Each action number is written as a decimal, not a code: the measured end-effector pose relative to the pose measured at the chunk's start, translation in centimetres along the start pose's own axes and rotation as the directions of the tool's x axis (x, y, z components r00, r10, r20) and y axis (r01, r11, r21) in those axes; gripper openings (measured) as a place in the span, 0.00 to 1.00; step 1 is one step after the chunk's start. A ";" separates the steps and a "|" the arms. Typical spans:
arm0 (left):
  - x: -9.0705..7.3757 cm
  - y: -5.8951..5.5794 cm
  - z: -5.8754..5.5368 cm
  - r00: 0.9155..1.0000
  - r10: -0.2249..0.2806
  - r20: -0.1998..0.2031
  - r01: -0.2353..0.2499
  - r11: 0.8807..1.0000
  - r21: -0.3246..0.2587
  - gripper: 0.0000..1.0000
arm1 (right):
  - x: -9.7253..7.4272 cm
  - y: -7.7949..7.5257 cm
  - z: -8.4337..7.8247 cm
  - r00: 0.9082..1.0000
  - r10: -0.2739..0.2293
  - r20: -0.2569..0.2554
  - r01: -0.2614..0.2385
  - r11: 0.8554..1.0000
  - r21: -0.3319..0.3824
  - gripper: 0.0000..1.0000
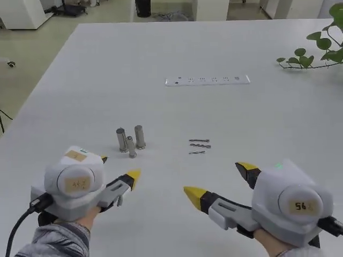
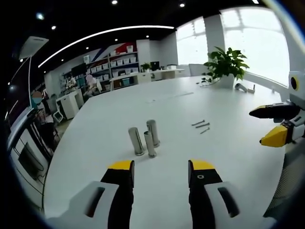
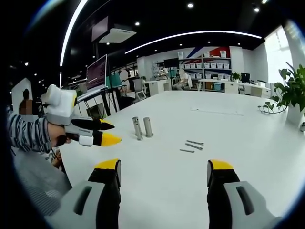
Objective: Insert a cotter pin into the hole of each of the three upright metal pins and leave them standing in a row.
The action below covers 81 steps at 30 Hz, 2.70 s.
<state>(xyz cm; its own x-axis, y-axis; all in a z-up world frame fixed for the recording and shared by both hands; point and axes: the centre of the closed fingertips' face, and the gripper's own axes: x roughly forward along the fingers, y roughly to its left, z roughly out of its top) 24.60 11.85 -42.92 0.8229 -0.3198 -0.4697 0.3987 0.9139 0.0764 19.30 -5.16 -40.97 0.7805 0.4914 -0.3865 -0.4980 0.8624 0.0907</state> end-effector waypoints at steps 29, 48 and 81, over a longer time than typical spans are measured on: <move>7.3 1.8 0.2 0.999 -0.044 -0.011 0.043 0.999 -0.021 0.12 | 0.6 0.5 -1.2 0.999 0.020 -0.051 -0.018 0.999 0.026 0.70; 7.4 1.7 0.1 1.000 -0.014 -0.010 0.013 0.995 -0.099 0.05 | 0.7 1.2 -1.6 0.997 0.038 -0.066 -0.036 0.999 0.032 0.70; 5.8 -4.2 -0.6 0.999 -0.042 -0.017 0.040 0.993 -0.111 0.05 | 0.7 1.0 -1.2 0.998 0.032 -0.059 -0.030 0.999 0.042 0.68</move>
<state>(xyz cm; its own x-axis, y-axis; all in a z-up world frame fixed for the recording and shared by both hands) 27.42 6.38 -46.50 0.7986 -0.3538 -0.4870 0.3840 0.9224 -0.0403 18.90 -4.06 -42.22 0.7405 0.5107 -0.4368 -0.5045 0.8519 0.1408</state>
